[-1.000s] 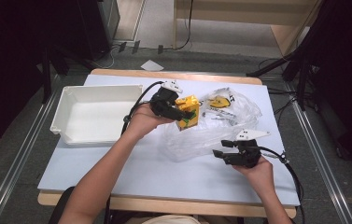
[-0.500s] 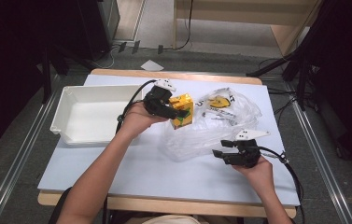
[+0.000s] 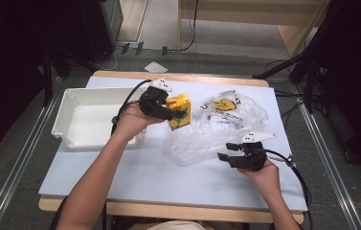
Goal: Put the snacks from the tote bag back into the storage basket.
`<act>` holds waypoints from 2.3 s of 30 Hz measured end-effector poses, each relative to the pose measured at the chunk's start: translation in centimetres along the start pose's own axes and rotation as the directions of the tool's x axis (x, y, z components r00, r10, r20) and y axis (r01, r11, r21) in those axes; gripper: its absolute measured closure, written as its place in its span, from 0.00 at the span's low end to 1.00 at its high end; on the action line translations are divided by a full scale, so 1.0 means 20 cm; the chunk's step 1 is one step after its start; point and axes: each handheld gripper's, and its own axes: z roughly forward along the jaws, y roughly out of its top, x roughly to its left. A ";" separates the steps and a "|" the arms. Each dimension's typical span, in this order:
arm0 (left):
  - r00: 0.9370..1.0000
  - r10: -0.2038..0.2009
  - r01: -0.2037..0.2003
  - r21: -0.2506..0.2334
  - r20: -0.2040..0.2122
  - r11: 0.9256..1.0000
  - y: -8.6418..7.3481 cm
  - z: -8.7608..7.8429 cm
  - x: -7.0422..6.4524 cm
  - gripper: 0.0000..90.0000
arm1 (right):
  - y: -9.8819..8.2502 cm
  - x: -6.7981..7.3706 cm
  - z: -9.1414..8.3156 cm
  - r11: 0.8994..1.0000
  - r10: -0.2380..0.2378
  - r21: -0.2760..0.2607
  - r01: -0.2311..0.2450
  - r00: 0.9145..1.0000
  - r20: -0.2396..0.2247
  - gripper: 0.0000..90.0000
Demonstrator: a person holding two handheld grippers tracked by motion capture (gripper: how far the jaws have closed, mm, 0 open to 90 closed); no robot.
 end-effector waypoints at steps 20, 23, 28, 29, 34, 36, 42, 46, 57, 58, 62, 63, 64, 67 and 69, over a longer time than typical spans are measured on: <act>0.997 -0.057 0.056 -0.020 -0.054 0.998 -0.06 -0.14 0.11 0.59 | 0.01 -0.01 0.01 1.000 -0.008 0.003 0.008 1.000 -0.013 0.48; 0.996 -0.060 0.059 -0.016 -0.064 0.998 -0.06 -0.16 0.12 0.59 | 0.01 -0.01 0.01 1.000 -0.006 0.005 0.006 1.000 -0.014 0.48; 0.995 -0.065 0.063 -0.024 -0.076 0.998 -0.07 -0.21 0.14 0.59 | 0.01 -0.01 0.02 1.000 -0.005 0.005 0.005 1.000 -0.014 0.48; 0.994 -0.071 0.068 -0.030 -0.077 0.997 -0.07 -0.23 0.14 0.59 | 0.01 -0.01 0.02 1.000 -0.006 0.005 0.007 1.000 -0.014 0.48; 0.992 -0.083 0.080 -0.037 -0.092 0.996 -0.08 -0.27 0.16 0.59 | 0.01 -0.01 0.02 1.000 -0.006 0.009 0.006 1.000 -0.016 0.48; 0.991 -0.090 0.086 -0.040 -0.096 0.995 -0.09 -0.29 0.17 0.59 | 0.01 -0.01 0.02 1.000 -0.007 0.007 0.007 1.000 -0.017 0.48; 0.988 -0.105 0.100 -0.042 -0.111 0.994 -0.11 -0.32 0.20 0.59 | 0.01 -0.01 0.02 1.000 -0.006 0.006 0.006 1.000 -0.018 0.48; 0.986 -0.109 0.105 -0.040 -0.124 0.994 -0.12 -0.34 0.22 0.59 | 0.01 -0.01 0.02 1.000 -0.005 0.006 0.005 1.000 -0.018 0.48; 0.977 -0.143 0.136 -0.051 -0.157 0.989 -0.16 -0.40 0.27 0.59 | 0.01 -0.01 0.02 1.000 -0.005 0.004 0.005 1.000 -0.021 0.48; 0.976 -0.144 0.137 -0.050 -0.161 0.989 -0.17 -0.41 0.27 0.59 | 0.01 -0.01 0.02 1.000 -0.005 0.005 0.005 1.000 -0.020 0.48; 0.974 -0.150 0.143 -0.053 -0.170 0.988 -0.18 -0.44 0.29 0.59 | 0.01 -0.01 0.02 1.000 -0.005 0.003 0.005 1.000 -0.022 0.48; 0.973 -0.151 0.144 -0.054 -0.174 0.988 -0.19 -0.44 0.30 0.59 | 0.01 -0.01 0.02 1.000 -0.005 0.003 0.006 1.000 -0.024 0.48; 0.972 -0.158 0.151 -0.057 -0.176 0.987 -0.19 -0.45 0.30 0.59 | 0.01 -0.01 0.03 1.000 -0.008 0.002 0.008 1.000 -0.026 0.48; 0.967 -0.174 0.164 -0.064 -0.189 0.984 -0.21 -0.47 0.33 0.59 | 0.01 -0.01 0.03 1.000 -0.007 0.008 0.007 1.000 -0.027 0.48; 0.962 -0.181 0.171 -0.066 -0.202 0.983 -0.22 -0.48 0.34 0.59 | 0.01 -0.01 0.03 1.000 -0.007 0.011 0.007 1.000 -0.029 0.48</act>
